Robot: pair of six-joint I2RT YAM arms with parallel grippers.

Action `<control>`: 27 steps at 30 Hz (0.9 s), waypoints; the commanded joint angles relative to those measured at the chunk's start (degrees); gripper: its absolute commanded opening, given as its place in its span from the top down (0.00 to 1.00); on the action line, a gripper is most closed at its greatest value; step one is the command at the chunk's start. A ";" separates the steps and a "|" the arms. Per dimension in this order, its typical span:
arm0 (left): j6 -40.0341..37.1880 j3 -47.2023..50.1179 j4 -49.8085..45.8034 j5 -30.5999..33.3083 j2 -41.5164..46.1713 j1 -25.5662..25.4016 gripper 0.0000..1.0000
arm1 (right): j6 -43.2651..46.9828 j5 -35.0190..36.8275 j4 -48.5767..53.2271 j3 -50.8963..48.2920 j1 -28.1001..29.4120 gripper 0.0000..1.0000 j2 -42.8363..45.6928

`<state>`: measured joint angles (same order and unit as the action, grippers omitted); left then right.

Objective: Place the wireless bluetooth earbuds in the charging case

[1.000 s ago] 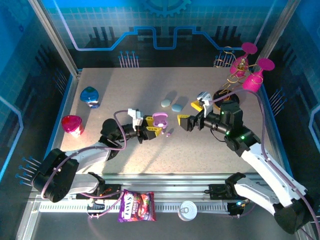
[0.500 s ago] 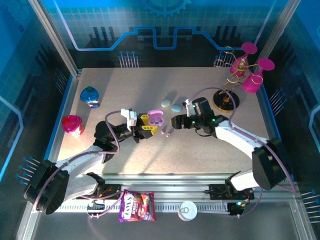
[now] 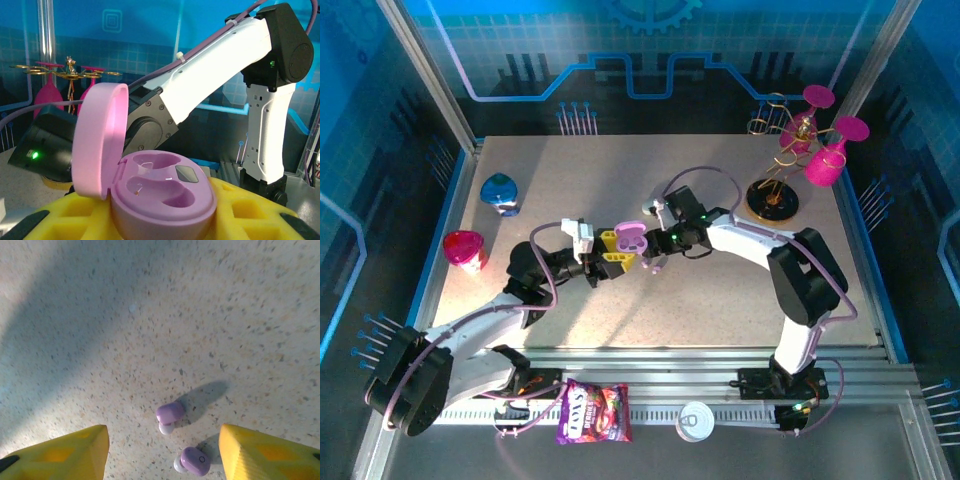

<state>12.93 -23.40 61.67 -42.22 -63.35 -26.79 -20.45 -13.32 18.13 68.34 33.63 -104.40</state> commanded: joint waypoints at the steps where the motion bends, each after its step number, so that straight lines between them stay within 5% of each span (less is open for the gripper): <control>1: -1.77 0.36 0.03 -0.15 0.62 0.35 0.74 | 3.23 -1.53 5.83 2.88 1.87 0.41 -2.66; 13: -1.52 0.41 -0.49 -0.23 0.95 0.33 0.74 | 7.43 2.50 11.23 6.23 4.58 0.40 -7.21; 27: -1.25 0.37 0.29 -0.19 -0.06 0.33 0.73 | 5.68 0.58 10.76 -0.57 6.94 0.43 -1.01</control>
<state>12.93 -23.40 60.25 -42.24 -63.35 -26.79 -14.11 -11.40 27.90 68.51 39.31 -108.18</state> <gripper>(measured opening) 0.378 0.569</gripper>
